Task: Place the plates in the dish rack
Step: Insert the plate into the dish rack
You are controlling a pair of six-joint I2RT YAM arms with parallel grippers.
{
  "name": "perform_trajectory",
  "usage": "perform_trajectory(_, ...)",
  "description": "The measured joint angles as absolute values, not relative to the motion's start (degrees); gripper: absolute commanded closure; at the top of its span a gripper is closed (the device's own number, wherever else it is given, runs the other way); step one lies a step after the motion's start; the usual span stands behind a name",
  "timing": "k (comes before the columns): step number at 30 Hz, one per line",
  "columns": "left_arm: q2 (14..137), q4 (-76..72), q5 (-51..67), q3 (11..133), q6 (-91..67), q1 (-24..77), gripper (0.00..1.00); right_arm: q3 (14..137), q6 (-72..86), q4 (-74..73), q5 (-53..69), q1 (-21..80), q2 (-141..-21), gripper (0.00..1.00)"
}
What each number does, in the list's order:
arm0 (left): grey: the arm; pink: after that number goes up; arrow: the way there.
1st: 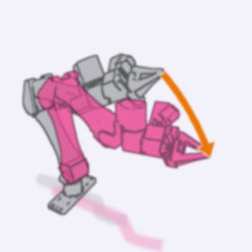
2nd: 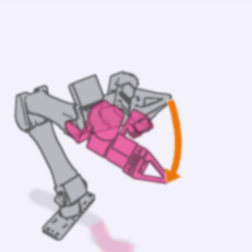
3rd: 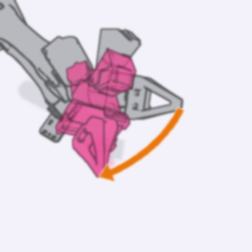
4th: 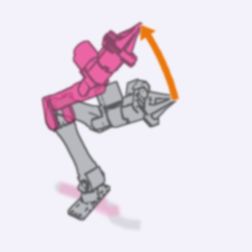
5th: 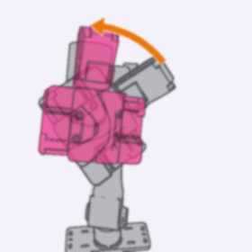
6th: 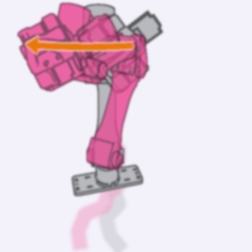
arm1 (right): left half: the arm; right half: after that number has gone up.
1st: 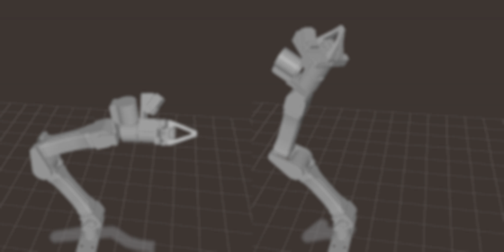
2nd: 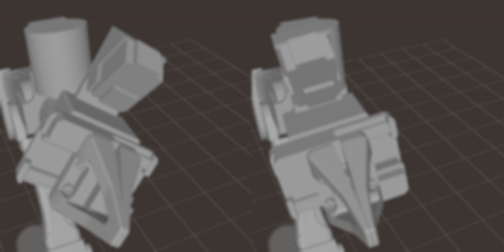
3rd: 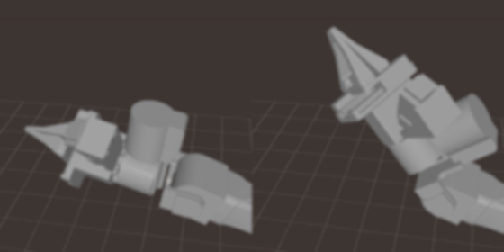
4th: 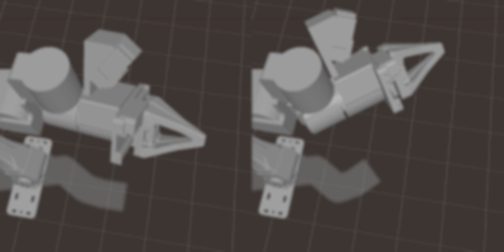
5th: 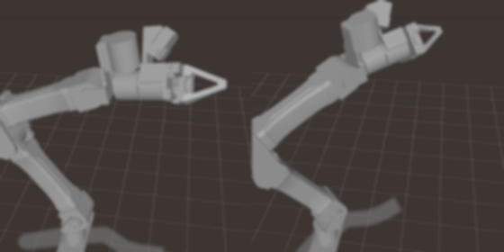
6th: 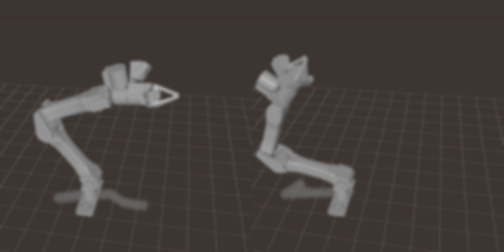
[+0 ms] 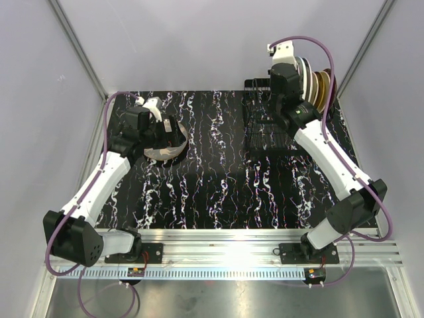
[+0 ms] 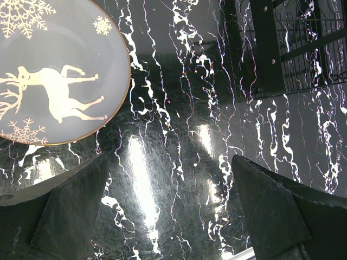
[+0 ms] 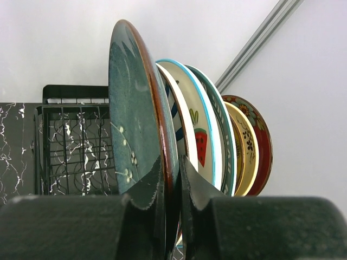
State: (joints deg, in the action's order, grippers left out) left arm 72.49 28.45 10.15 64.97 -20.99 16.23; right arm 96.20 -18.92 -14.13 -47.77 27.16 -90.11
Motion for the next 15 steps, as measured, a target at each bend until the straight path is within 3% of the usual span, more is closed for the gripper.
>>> perform_trajectory(15,72.5,28.4,10.5,65.0,-21.0,16.2,0.01,94.1,-13.8,-14.4,-46.4,26.1,-90.1,1.00)
